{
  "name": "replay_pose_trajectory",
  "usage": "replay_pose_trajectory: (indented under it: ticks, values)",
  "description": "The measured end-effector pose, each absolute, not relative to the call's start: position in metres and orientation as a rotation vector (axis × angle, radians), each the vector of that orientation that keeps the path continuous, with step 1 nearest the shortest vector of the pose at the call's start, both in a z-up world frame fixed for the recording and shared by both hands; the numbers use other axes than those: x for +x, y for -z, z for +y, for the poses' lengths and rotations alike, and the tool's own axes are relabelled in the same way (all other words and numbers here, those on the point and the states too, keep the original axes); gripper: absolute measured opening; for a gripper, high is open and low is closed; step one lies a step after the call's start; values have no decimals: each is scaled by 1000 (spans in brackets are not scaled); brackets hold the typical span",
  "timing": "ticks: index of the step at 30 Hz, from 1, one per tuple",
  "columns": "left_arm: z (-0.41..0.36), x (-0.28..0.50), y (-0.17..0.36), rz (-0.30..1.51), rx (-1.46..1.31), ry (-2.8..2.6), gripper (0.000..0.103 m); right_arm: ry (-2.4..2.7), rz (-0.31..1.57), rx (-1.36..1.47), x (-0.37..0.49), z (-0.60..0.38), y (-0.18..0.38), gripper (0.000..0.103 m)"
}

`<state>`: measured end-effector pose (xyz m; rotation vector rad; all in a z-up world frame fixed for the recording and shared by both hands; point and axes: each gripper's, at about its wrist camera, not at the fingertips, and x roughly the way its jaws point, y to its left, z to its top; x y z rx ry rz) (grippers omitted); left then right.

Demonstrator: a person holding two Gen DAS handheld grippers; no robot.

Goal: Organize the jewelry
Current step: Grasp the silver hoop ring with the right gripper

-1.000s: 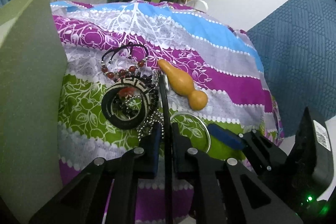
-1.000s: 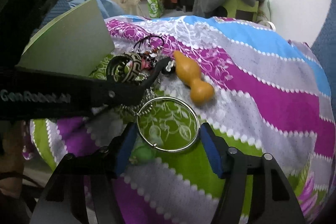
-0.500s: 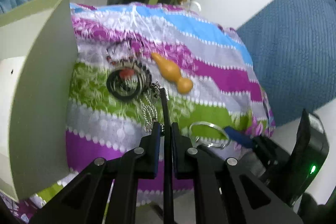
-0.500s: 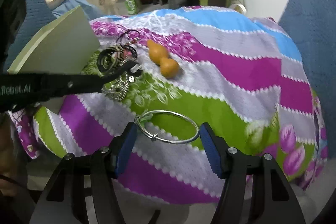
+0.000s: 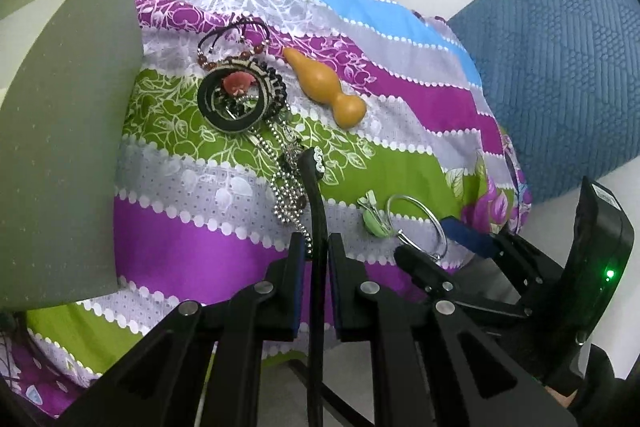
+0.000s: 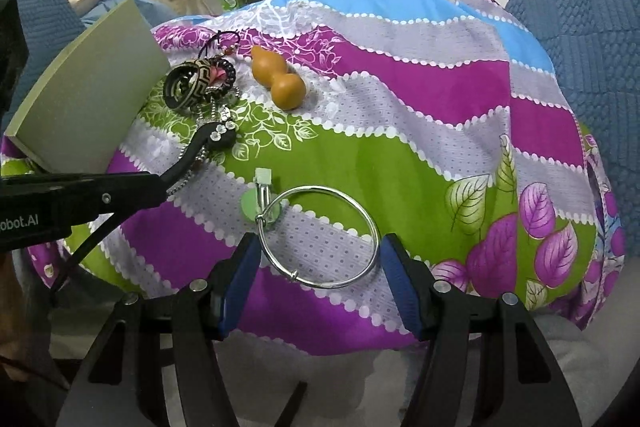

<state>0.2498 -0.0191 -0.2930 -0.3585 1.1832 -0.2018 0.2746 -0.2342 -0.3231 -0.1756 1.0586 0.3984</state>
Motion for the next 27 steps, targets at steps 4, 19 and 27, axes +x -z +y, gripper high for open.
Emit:
replay_pose_trajectory:
  ticks: [4,19,27]
  values:
    - [-24,256,295,1196,-314,190,26,-381,1063,-172,275,-240,323,60]
    - [-48,274,300,1158,-197,186,23,-371,1084,-129,280,-249,328,60]
    - [-54,289,307,1126,-121,139,19,-364,1082,-119,282,-250,328,59]
